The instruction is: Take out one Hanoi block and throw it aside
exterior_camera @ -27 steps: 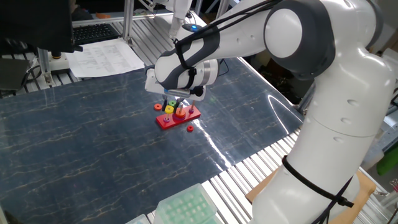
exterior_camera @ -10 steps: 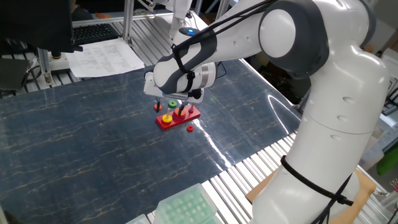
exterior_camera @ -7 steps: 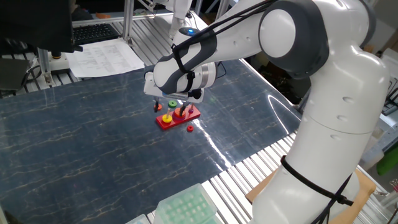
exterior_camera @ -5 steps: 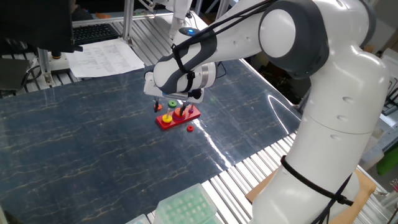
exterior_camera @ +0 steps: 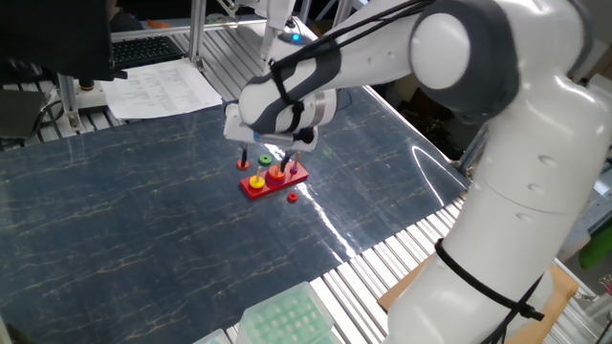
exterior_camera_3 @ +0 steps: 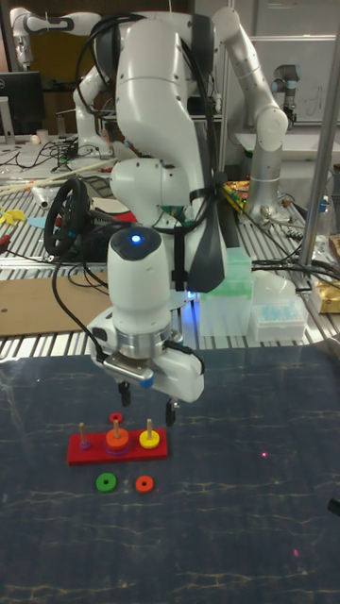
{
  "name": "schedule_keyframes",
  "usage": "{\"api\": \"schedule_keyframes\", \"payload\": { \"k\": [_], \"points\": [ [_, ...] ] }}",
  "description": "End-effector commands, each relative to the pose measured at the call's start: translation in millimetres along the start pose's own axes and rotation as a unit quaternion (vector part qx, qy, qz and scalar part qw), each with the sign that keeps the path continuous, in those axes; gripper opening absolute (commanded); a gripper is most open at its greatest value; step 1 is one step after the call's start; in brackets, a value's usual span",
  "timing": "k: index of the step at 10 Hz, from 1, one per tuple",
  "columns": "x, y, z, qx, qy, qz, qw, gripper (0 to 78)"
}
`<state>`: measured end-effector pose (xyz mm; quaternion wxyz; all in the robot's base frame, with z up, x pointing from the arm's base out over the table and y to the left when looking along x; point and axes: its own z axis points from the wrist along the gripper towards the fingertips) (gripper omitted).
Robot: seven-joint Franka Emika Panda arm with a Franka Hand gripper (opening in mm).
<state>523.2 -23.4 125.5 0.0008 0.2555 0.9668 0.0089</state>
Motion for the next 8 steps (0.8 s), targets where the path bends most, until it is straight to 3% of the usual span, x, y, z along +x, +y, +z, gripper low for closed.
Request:
{"api": "schedule_keyframes", "payload": {
  "k": [1,4,8],
  "points": [
    [-3.0,-11.2,-47.4,0.010,0.006,-0.055,0.9984,77.4],
    [-8.6,-18.1,-70.7,0.014,0.015,-0.087,0.9960,77.4],
    [-18.5,-19.8,-86.9,0.020,0.013,-0.121,0.9924,77.4]
  ]
}}
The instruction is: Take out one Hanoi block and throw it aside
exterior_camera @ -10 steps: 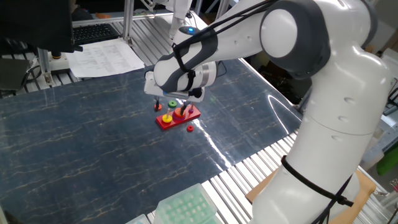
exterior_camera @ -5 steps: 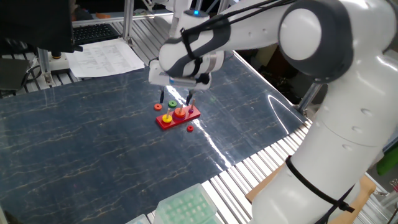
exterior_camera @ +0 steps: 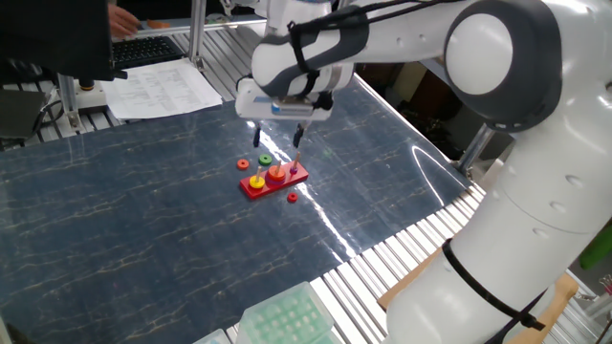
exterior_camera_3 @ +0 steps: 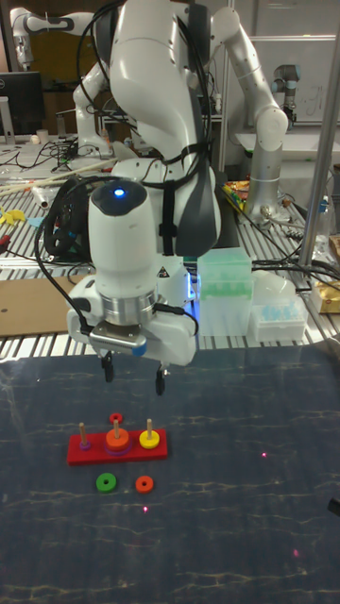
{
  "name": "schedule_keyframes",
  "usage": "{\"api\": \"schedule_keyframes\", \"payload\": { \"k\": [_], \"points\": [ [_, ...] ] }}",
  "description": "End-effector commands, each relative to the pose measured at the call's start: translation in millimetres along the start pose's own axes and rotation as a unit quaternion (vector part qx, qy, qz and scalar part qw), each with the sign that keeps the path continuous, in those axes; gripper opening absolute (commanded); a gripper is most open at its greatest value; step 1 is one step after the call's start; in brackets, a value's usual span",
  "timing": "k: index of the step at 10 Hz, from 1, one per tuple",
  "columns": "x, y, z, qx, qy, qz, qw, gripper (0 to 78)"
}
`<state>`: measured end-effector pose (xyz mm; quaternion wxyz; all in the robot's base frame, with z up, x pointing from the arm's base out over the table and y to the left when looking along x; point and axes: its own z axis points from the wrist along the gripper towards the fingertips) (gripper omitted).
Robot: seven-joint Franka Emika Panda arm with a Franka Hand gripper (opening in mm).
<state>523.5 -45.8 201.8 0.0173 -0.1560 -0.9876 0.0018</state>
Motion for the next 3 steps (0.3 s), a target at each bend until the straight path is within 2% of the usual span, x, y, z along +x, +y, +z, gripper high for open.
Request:
{"api": "schedule_keyframes", "payload": {
  "k": [1,2,3],
  "points": [
    [-9.2,-5.5,-15.9,0.010,-0.002,-0.032,0.9995,77.4],
    [-12.1,-6.8,-20.4,0.010,0.000,-0.037,0.9993,77.4],
    [-12.1,-6.8,-20.4,0.010,0.000,-0.037,0.9993,1.2]
  ]
}}
